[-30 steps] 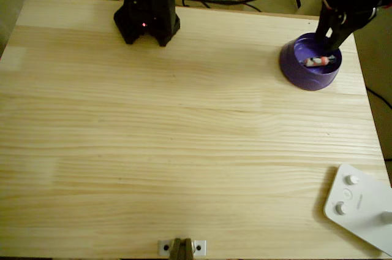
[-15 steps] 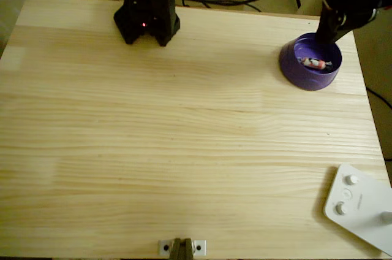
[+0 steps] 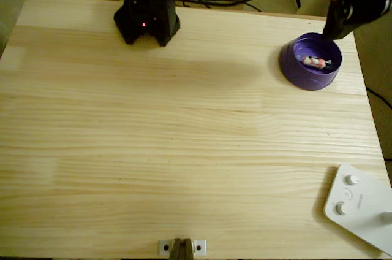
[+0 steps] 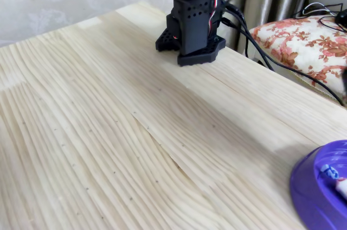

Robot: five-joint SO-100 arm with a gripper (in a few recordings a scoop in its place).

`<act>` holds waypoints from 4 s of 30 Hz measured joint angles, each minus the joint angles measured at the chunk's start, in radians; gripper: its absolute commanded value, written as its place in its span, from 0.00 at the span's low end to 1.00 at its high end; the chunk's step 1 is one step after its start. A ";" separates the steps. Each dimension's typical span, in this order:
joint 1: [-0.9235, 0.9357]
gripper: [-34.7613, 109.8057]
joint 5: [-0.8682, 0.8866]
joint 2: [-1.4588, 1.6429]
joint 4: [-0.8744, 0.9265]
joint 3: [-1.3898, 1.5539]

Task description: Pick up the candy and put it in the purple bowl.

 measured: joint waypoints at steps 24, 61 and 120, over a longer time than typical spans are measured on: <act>0.465 0.24 0.037 0.815 -0.256 0.950; 1.413 0.24 0.308 2.270 -0.600 1.947; 1.410 0.24 0.296 2.278 -0.557 2.160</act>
